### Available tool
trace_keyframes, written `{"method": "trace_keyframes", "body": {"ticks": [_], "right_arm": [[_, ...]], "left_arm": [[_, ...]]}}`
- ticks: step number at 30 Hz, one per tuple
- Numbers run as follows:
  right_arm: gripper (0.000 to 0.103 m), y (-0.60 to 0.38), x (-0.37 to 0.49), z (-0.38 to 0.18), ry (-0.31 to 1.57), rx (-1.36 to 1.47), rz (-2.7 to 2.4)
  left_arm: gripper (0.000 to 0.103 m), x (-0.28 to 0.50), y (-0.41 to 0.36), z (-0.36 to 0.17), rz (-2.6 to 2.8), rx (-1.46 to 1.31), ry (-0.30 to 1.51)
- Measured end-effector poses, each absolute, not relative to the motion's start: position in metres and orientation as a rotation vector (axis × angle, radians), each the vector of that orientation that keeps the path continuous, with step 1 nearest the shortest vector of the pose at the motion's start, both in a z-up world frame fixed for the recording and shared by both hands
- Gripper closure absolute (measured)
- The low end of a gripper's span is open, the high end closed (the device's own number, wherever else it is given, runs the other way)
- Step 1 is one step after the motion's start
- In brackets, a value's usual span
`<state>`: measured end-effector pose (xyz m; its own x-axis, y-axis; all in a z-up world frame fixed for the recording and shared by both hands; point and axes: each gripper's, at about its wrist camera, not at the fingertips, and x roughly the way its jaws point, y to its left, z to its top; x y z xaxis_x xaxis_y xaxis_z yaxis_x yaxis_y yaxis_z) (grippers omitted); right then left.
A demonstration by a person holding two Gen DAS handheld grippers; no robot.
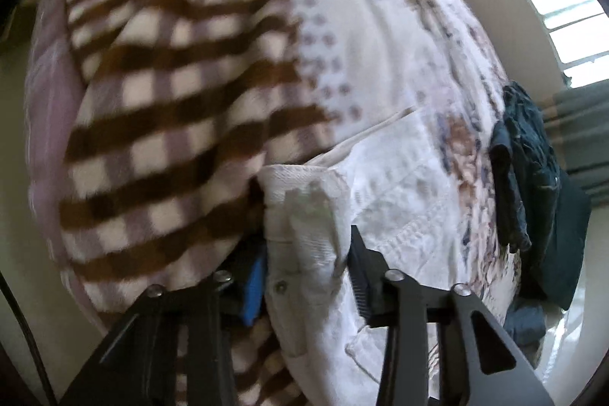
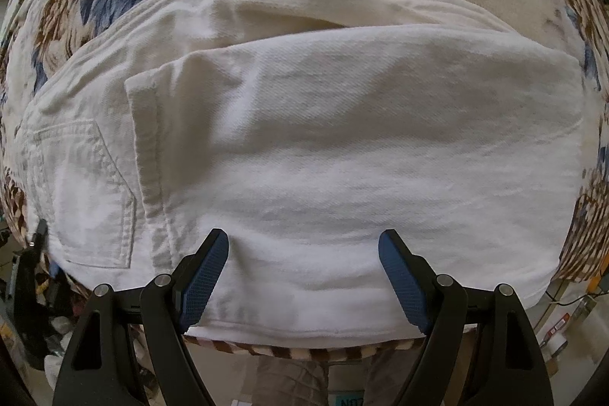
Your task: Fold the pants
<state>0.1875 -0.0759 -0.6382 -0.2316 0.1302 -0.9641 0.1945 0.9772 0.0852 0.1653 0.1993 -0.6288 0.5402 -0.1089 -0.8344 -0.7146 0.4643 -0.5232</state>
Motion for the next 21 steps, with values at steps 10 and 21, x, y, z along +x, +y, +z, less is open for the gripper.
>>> {"method": "trace_keyframes", "body": {"ticks": [10, 21], "right_arm": [[0.02, -0.072, 0.186, -0.636, 1.797, 0.211, -0.076], [0.02, -0.093, 0.192, -0.621, 1.765, 0.078, -0.172]], "left_arm": [[0.072, 0.182, 0.21, -0.643, 0.433, -1.051, 0.946], [0.083, 0.201, 0.132, -0.515, 0.361, -0.634, 0.905]]}}
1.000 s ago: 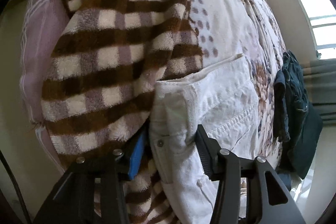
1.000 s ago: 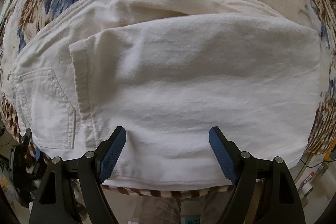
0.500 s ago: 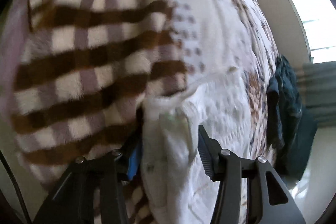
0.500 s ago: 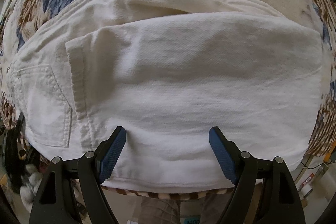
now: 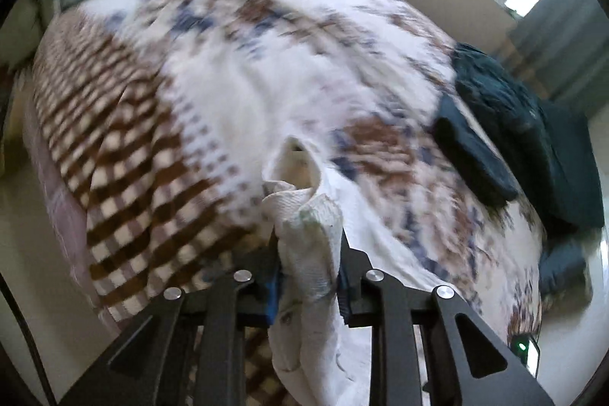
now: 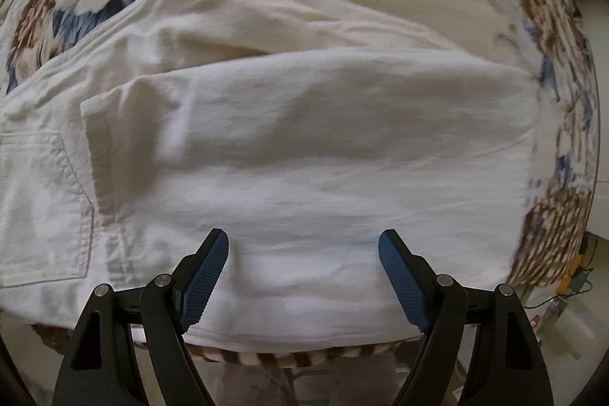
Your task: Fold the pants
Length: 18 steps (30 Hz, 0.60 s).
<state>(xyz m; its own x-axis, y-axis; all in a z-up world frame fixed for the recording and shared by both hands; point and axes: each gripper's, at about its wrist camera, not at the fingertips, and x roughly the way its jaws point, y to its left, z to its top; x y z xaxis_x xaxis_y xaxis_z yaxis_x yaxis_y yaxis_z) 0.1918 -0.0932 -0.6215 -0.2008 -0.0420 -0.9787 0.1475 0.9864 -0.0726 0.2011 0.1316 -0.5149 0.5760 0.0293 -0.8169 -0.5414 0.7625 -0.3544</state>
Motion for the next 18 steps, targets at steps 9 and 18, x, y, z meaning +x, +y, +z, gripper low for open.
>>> {"method": "trace_keyframes", "body": {"ticks": [9, 18], "right_arm": [[0.02, -0.147, 0.191, -0.601, 1.708, 0.064, -0.185], [0.02, -0.249, 0.175, -0.592, 1.713, 0.181, -0.228]], "left_arm": [[0.083, 0.22, 0.05, -0.464, 0.27, -0.444, 0.91], [0.084, 0.22, -0.024, -0.454, 0.187, -0.357, 0.952]]}}
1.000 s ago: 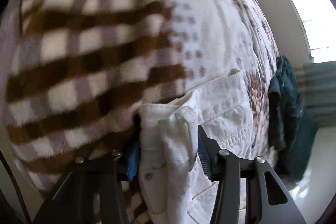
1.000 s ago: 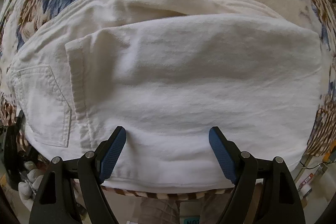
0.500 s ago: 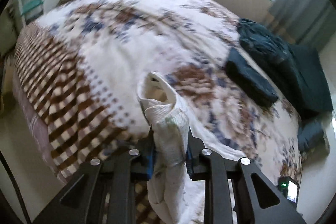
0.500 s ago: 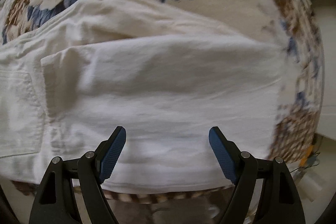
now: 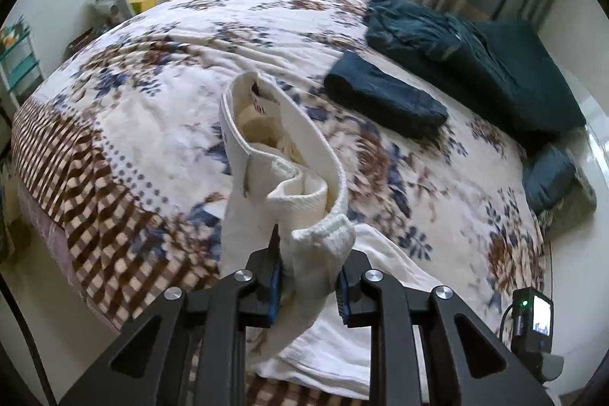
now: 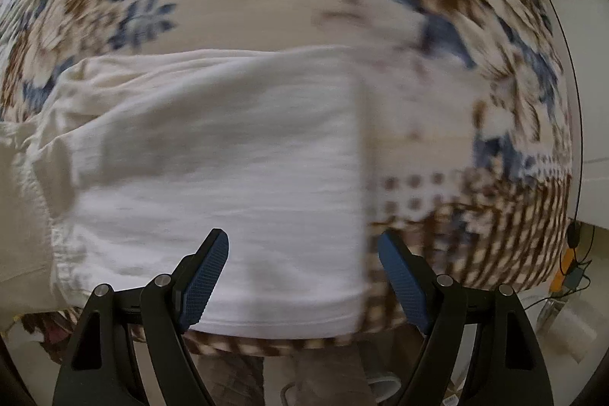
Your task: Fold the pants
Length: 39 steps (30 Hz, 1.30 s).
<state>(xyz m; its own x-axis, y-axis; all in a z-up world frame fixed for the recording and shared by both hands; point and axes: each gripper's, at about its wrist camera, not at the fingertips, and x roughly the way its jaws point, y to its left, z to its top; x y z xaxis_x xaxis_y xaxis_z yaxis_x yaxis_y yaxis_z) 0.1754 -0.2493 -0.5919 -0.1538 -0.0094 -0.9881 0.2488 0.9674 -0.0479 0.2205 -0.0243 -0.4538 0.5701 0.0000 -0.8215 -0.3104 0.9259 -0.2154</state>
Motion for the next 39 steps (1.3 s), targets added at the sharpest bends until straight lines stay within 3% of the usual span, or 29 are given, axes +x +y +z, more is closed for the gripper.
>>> {"method": "trace_keyframes", "body": {"ticks": [10, 22, 33, 39], "right_arm": [[0.02, -0.353, 0.144, -0.604, 1.749, 0.261, -0.327], [0.02, -0.466, 0.061, -0.628, 1.816, 0.396, -0.464], [0.02, -0.522, 0.006, -0.664, 1.845, 0.426, -0.482], [0.019, -0.508, 0.022, -0.664, 1.858, 0.405, -0.47]], "left_arm": [[0.084, 0.233, -0.119, -0.462, 0.052, -0.21, 1.022], [0.084, 0.232, -0.246, -0.541, -0.098, 0.086, 1.217], [0.084, 0.219, -0.308, -0.566, -0.166, 0.162, 1.256], [0.084, 0.2, -0.349, -0.587, -0.242, 0.299, 1.27]]}}
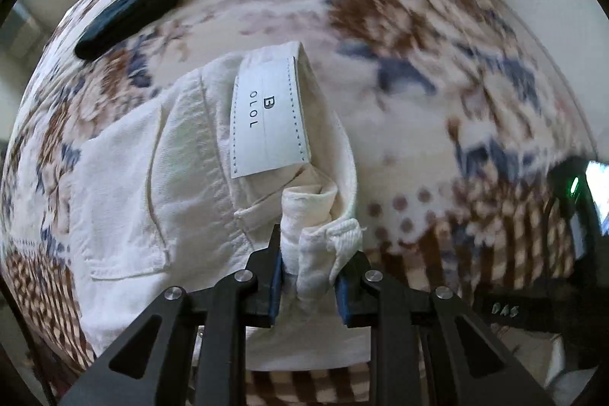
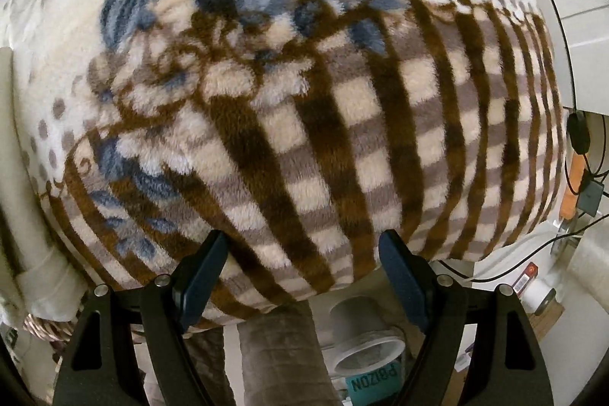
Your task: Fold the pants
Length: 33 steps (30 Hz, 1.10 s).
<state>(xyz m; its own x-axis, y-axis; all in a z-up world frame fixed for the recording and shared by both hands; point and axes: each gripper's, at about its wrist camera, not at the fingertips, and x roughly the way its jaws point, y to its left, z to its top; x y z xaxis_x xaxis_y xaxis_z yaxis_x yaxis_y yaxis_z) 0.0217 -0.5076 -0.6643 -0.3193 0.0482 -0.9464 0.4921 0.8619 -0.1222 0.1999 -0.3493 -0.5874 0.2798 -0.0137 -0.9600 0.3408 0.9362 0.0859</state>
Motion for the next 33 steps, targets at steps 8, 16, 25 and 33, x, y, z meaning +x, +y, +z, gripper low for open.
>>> {"method": "trace_keyframes", "body": {"ticks": [8, 16, 25, 33], "right_arm": [[0.02, -0.492, 0.034, -0.641, 1.823, 0.43, -0.433], [0.019, -0.487, 0.068, -0.571, 1.569, 0.728, -0.218], [0.02, -0.401, 0.158, -0.599, 1.606, 0.805, 0.085], [0.076, -0.39, 0.133, -0.575, 1.621, 0.662, 0.048]], "left_arm": [[0.047, 0.207, -0.345, -0.571, -0.315, 0.201, 1.36], [0.009, 0.228, -0.245, -0.512, -0.116, -0.059, 1.306], [0.009, 0.231, -0.1, -0.56, 0.279, -0.205, 1.41], [0.009, 0.219, -0.083, -0.577, 0.281, -0.258, 1.428]]}}
